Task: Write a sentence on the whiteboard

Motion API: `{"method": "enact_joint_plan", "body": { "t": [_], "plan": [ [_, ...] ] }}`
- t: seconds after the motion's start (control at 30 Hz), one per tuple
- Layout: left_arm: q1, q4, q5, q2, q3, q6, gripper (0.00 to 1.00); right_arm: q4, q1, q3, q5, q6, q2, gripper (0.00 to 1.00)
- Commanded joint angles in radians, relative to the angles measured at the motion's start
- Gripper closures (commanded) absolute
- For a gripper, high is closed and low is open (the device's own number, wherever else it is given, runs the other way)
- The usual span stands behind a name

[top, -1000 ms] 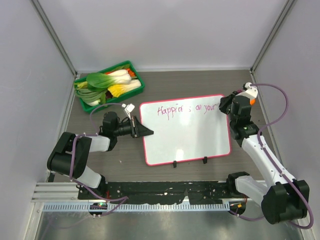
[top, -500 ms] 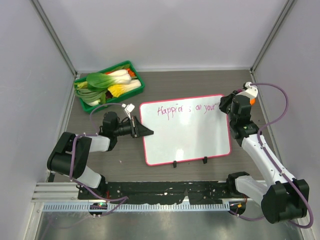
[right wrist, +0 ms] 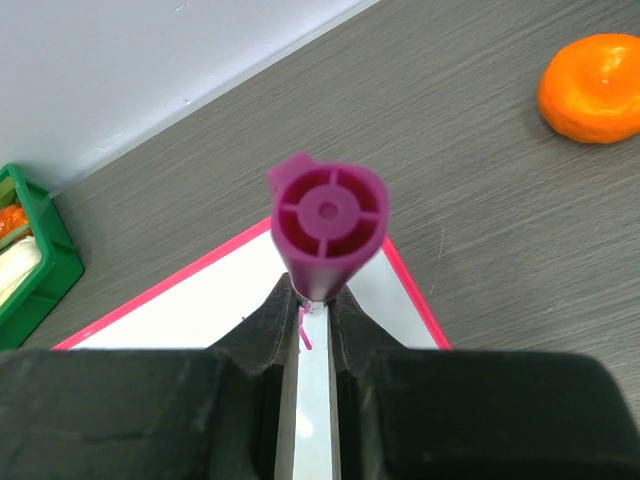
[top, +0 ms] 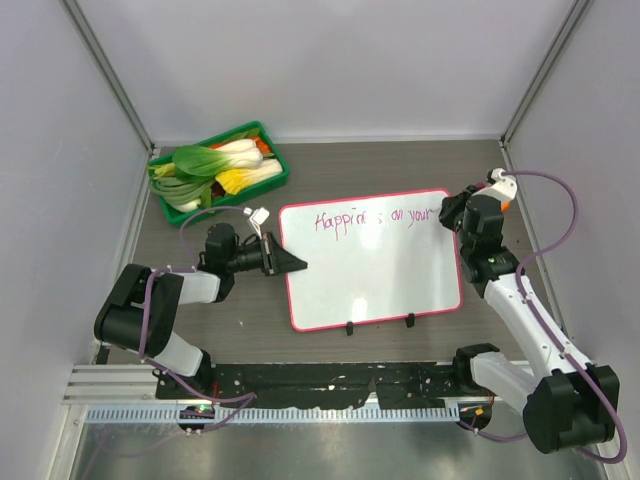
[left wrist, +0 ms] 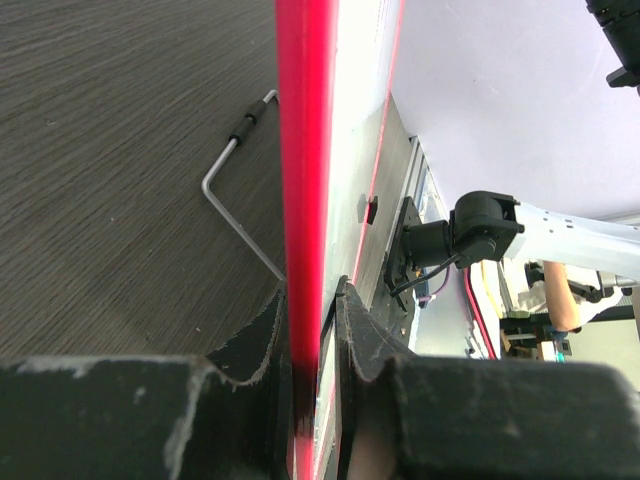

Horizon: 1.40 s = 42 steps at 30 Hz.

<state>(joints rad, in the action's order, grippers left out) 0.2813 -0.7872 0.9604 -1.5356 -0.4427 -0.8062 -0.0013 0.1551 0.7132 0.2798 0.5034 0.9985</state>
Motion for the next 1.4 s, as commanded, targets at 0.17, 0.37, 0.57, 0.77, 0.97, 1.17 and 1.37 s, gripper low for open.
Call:
{"method": "enact_joint_plan", "body": {
  "t": [0.17, 0.37, 0.57, 0.77, 0.97, 1.17, 1.37],
  "plan": [
    [0.018, 0.128, -0.138, -0.023, 0.018, 0.141, 1.00, 0.007, -0.003, 0.014, 0.015, -0.006, -0.052, 0.99],
    [0.018, 0.129, -0.140, -0.018, 0.019, 0.142, 1.00, -0.025, -0.003, 0.037, -0.008, 0.004, -0.136, 0.99],
    [0.019, 0.128, -0.140, -0.020, 0.018, 0.142, 1.00, -0.019, -0.003, 0.014, -0.053, 0.001, -0.213, 0.99],
    [0.016, 0.125, -0.141, -0.026, 0.016, 0.139, 1.00, -0.025, -0.003, 0.000, -0.080, -0.017, -0.222, 0.99],
    [0.018, 0.091, -0.124, -0.044, 0.019, 0.118, 1.00, -0.019, -0.005, 0.003, -0.113, -0.017, -0.198, 0.99],
    [0.018, 0.095, -0.129, -0.034, 0.022, 0.121, 1.00, -0.005, -0.003, -0.014, -0.149, 0.000, -0.186, 0.99],
    [0.018, 0.109, -0.137, -0.026, 0.022, 0.130, 1.00, -0.008, -0.002, -0.006, -0.172, -0.005, -0.166, 0.99]
  ]
}}
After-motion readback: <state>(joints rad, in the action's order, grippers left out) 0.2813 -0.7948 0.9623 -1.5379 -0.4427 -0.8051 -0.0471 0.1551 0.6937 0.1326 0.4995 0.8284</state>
